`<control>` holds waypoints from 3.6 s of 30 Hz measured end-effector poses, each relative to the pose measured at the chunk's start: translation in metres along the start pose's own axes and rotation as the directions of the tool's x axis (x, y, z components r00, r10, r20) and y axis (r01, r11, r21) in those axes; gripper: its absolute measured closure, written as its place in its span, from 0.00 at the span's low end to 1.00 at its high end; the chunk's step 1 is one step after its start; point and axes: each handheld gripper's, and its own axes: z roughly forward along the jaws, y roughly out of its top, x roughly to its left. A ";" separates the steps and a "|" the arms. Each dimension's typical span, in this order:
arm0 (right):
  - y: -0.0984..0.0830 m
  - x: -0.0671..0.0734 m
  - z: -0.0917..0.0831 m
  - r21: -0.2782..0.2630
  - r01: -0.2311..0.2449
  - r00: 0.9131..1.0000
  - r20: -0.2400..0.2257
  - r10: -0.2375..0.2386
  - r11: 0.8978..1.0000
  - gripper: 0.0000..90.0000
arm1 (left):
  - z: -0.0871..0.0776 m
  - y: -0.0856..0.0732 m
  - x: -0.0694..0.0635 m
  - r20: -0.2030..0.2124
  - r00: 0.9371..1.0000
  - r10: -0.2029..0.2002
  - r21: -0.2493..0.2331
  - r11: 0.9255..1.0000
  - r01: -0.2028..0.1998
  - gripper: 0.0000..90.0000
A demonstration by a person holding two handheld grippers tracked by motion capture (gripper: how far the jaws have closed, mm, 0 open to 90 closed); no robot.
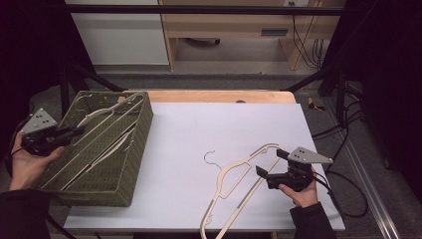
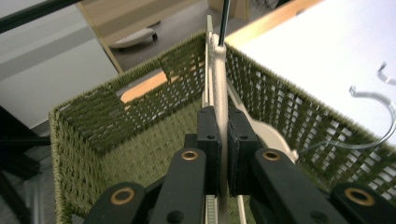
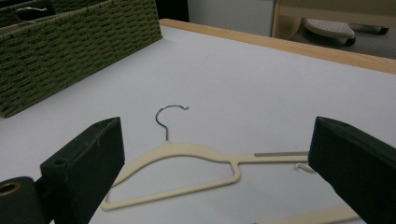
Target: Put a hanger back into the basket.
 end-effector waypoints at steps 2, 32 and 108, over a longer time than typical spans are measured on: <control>0.000 0.000 0.000 0.002 0.000 1.000 -0.002 0.000 1.000 0.05 | 0.006 -0.004 -0.002 -0.004 1.000 0.011 0.027 1.000 -0.011 0.95; -0.001 0.001 0.002 0.009 0.002 1.000 -0.007 -0.002 1.000 0.05 | 0.048 -0.050 -0.026 0.127 0.991 0.038 0.215 0.974 -0.064 0.84; 0.014 0.016 0.021 -0.003 0.054 0.998 -0.035 -0.054 0.999 0.06 | 0.053 0.041 -0.214 0.291 0.947 -0.137 -0.208 0.957 0.203 0.10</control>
